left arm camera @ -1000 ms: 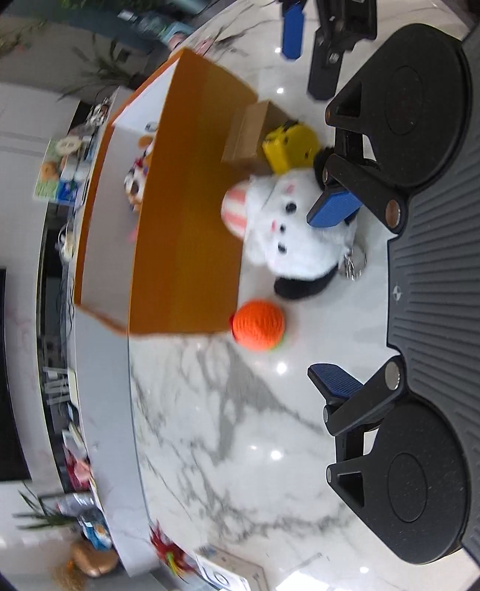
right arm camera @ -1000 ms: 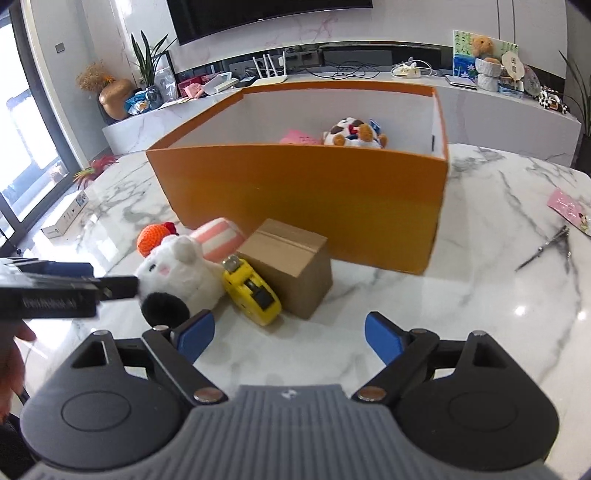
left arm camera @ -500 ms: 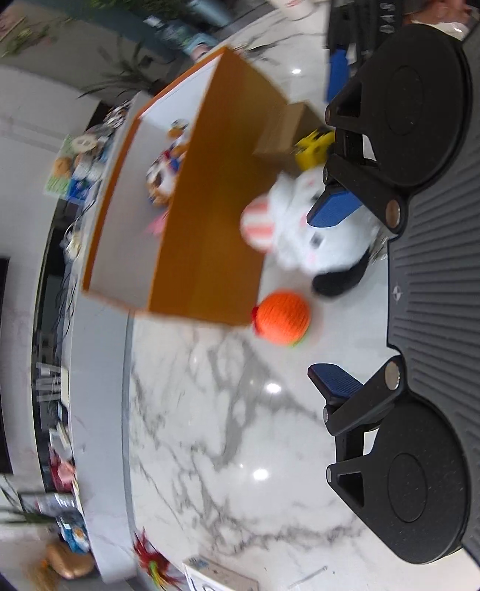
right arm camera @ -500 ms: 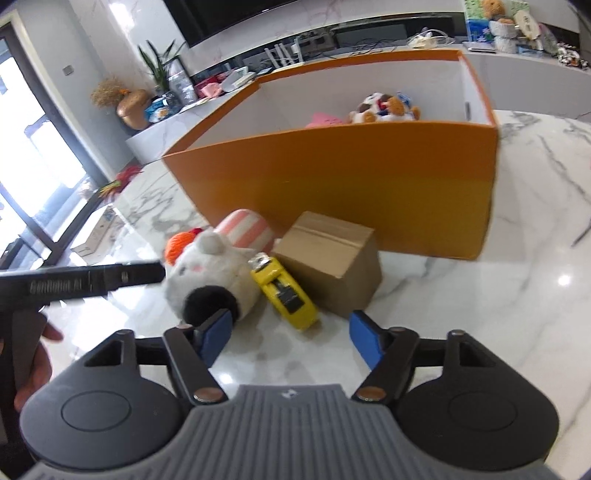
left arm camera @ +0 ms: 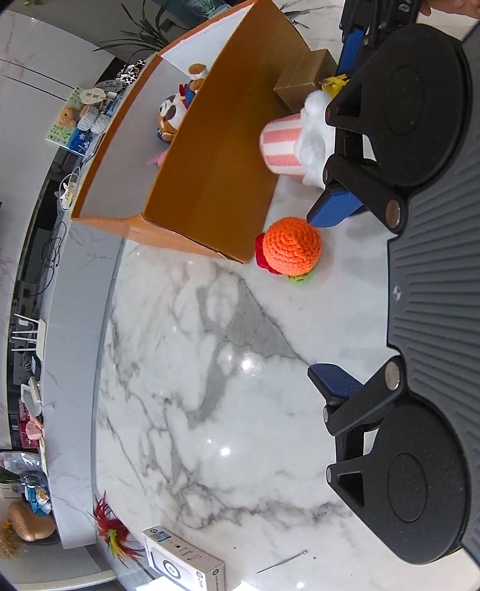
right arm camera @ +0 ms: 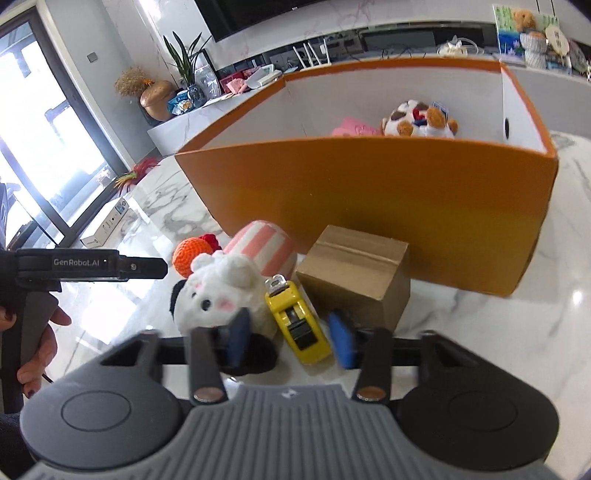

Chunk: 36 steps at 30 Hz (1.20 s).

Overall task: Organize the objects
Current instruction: 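Grasp the orange crocheted ball with the left tool while the right tool grasps the yellow tape measure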

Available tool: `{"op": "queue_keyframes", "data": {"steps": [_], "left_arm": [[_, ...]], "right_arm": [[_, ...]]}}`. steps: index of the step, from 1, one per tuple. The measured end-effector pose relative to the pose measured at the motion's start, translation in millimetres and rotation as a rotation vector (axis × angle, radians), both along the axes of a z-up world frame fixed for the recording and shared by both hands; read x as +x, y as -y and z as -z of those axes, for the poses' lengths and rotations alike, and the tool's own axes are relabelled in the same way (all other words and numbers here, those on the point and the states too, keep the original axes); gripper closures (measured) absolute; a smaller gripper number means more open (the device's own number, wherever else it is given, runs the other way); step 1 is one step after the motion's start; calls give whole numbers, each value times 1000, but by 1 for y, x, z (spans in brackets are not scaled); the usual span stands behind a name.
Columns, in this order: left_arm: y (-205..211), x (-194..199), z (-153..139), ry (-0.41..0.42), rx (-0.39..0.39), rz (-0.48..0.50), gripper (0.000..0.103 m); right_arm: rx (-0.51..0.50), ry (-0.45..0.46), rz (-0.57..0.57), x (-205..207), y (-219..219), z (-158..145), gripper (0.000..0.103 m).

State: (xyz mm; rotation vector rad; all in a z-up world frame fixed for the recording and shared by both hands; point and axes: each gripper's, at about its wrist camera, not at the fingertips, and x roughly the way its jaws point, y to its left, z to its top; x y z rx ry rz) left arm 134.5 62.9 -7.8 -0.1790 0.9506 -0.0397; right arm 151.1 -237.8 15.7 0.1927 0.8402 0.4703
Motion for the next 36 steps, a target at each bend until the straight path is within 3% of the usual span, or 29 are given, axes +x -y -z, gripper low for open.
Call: {"op": "queue_keyframes", "data": {"steps": [9,17,25,27,31,36], "left_arm": [[-8,28,16,-25,-2,-52,7],[10,30,8,-25,-104,16,7],[11,51,19,-50,-152,-35,7],[12,56,23,-60,-139,-52,8],[15,59,26,-58,-84,-78,21],[27,56,26,-50,14,-34,22]], "right_arm": [[3,-11,2,1,-2,0,72],[17,-42,11,-1,0,4,70],[-9,-40,16,-3,-7,8,70],[-14,-23,23,-3,-8,7,70],[10,-20,37,-1,-7,7,70],[15,-32,44,4,-11,12,70]]}}
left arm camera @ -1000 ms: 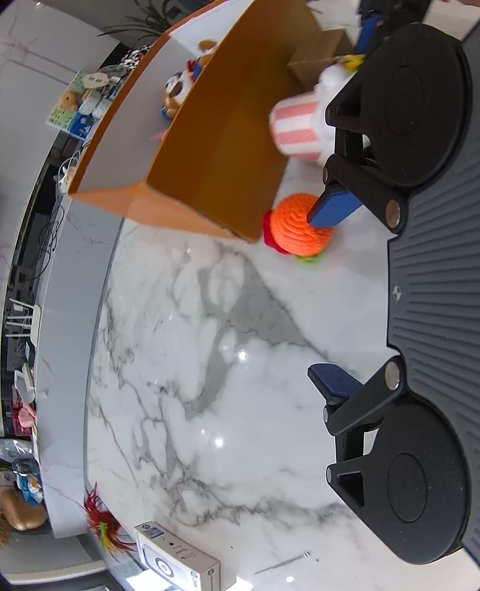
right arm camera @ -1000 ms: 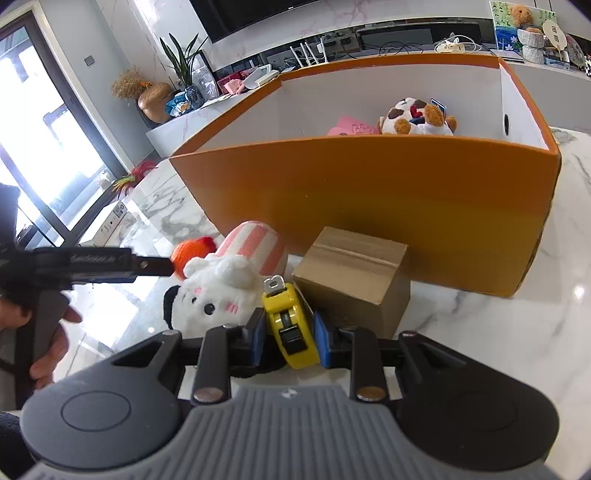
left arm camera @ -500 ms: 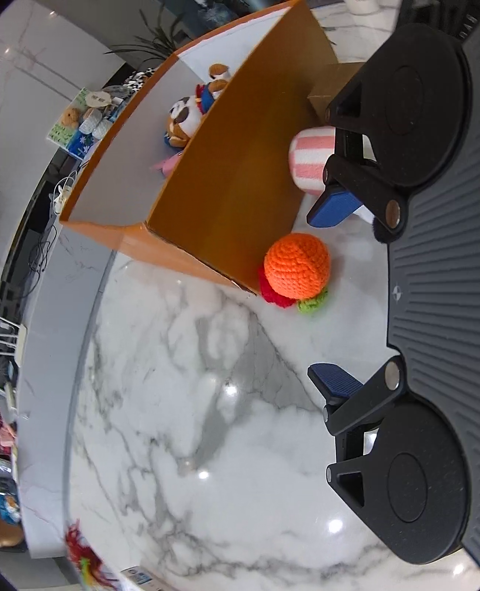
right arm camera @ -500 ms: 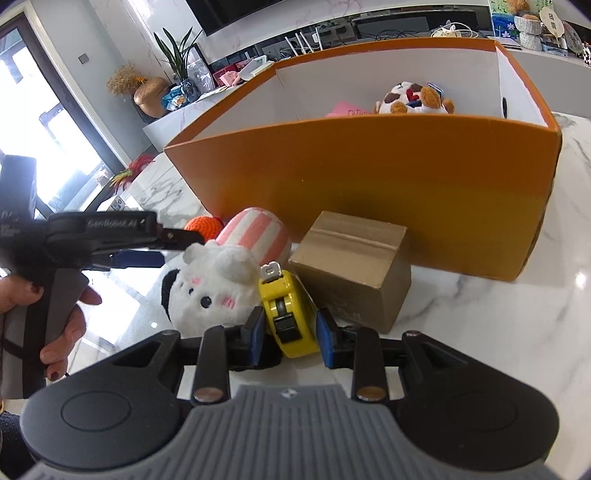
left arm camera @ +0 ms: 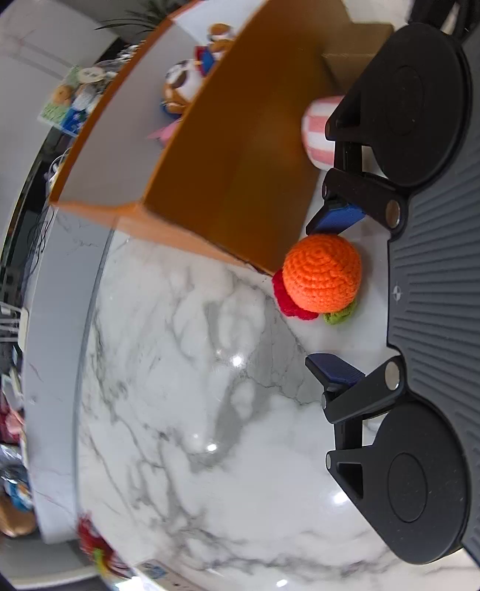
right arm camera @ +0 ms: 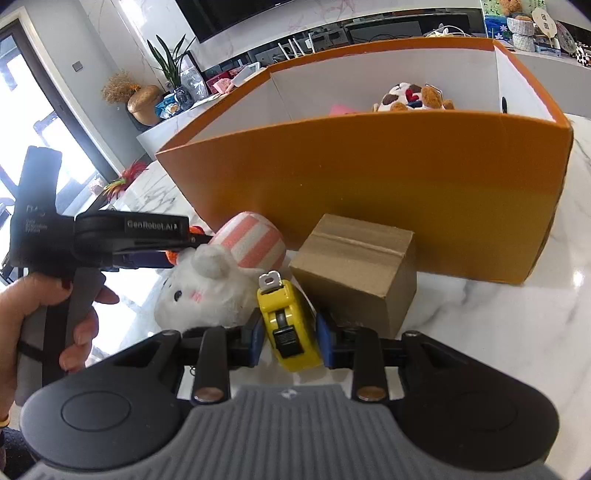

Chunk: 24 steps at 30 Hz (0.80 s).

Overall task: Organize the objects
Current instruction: 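Grasp the orange crocheted ball with the left tool while the right tool grasps the yellow tape measure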

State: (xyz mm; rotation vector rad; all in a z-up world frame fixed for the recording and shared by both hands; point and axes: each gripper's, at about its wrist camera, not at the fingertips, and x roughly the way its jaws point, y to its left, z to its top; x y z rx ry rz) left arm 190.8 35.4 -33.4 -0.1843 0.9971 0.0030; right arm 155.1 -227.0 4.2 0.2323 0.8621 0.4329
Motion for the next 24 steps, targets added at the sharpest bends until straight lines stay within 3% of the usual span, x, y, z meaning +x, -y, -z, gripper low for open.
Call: {"op": "queue_keyframes", "data": {"steps": [3,13,15,16,24], "left_arm": [[5,-3,1,14,34,24,22],[0,-8,8,97,38,20,19],[0,-8,7,98,35,22,26],[-1,-8,6,99,30,24,47],[-10,-9,2,45,-30,8,50]], "right_arm": [[-6,2,0,-1,-3,0,70],[-19,13,19,-5,-2,-1,70],[-18,15,21,-5,-2,-1,74],[-18,17,23,-6,-1,-1,74],[-39,19,20,-17,5,-6,82]]}}
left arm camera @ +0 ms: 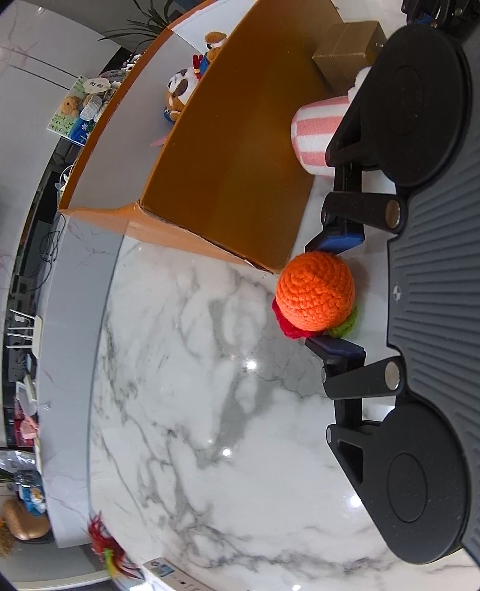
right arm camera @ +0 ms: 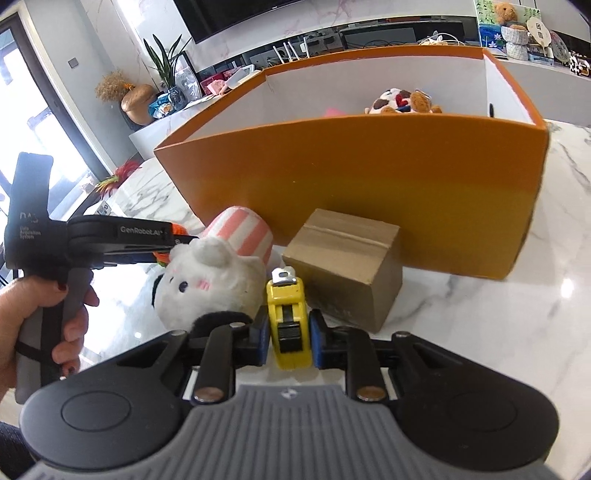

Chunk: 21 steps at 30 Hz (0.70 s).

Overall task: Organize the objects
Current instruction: 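Grasp the orange crocheted ball with the left tool while the right tool grasps the yellow tape measure, then lift the ball in the left tool and the tape measure in the right tool toward the orange box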

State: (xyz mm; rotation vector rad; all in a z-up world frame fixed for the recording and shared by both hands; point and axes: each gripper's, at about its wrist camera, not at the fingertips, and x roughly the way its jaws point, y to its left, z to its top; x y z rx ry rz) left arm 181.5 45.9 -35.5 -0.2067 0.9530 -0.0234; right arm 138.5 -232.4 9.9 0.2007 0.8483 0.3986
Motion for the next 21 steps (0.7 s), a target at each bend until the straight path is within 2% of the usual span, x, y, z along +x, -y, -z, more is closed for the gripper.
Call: {"op": "queue_keyframes", "data": {"steps": [6,12,21], "left_arm": [[1,-10,-7,-4,15,10,50],[6,-27,-18,26,75,36,50],[17,-37,-11,17,146,77,50]], "right_arm": [[-24,-6,14,-11,4,-5,82],[-80,-11,3,-28,9,-9,82],[-128,-22,-11,-33,2,2,81]]}}
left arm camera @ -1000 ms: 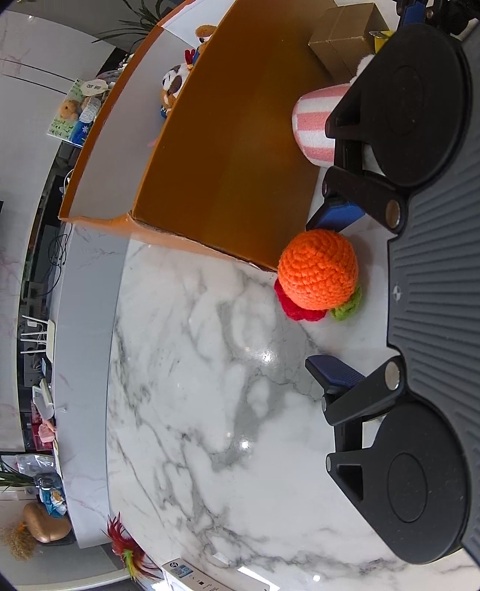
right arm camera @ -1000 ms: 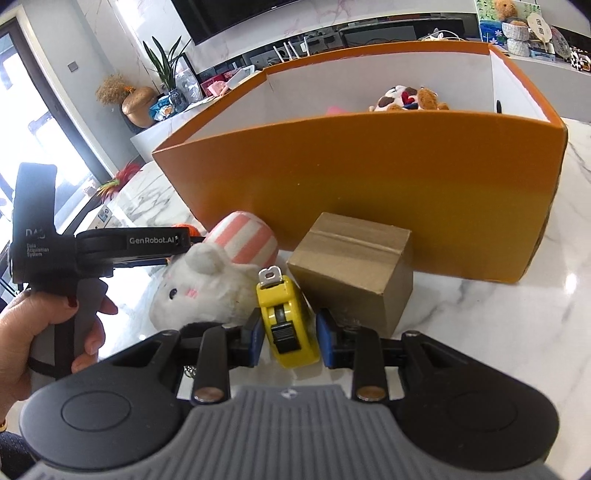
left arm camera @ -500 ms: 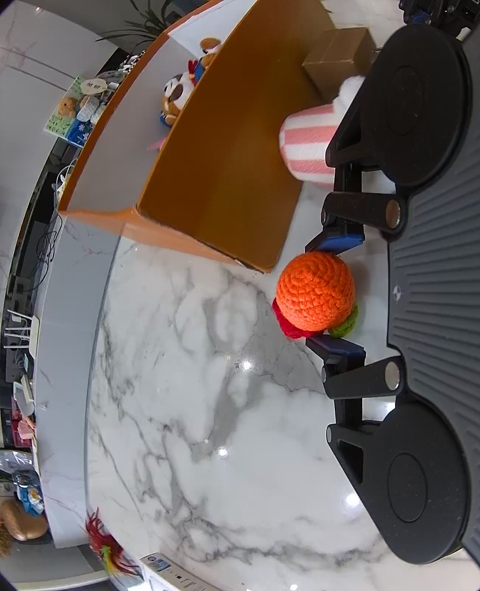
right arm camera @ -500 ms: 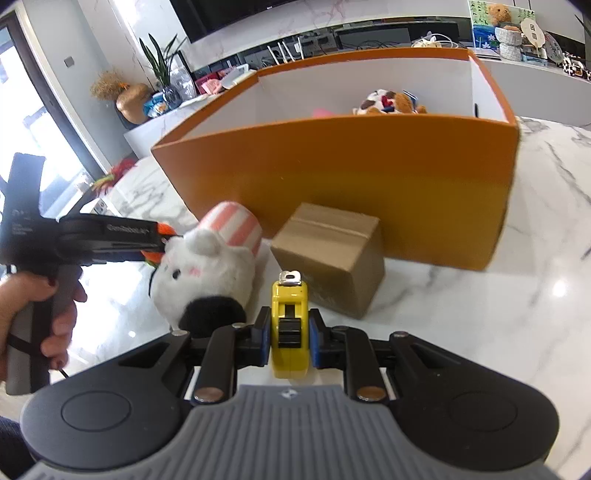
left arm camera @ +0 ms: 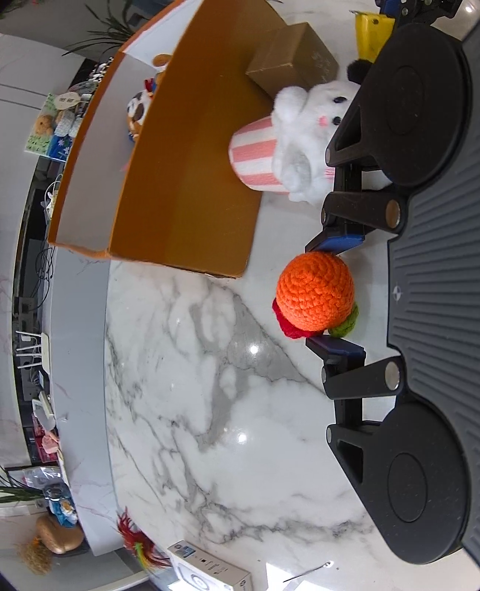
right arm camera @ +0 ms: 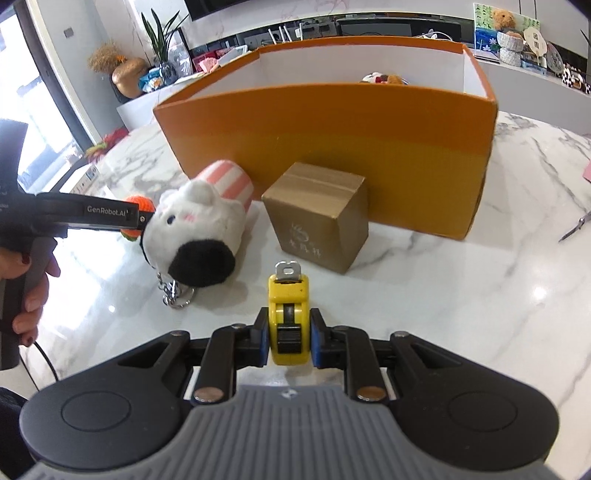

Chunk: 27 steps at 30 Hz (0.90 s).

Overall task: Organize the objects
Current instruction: 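Lift the ball in the left tool and the tape measure in the right tool toward the orange box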

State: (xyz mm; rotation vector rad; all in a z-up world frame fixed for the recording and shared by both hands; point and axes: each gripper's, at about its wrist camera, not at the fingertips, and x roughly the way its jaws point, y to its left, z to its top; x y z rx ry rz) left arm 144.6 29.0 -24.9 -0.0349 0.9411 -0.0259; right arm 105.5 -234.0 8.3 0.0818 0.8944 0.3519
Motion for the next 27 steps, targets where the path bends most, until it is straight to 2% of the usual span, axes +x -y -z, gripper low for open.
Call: {"op": "queue_keyframes", "data": {"steps": [8,27], "left_arm": [[2,-1,2,-8,47,7,49],[5,-3,3,-1,75,20,49]], "right_arm": [[-24,-11,1,2,-4,7,80],[-36,-2,-10,3,-6,7,81]]}}
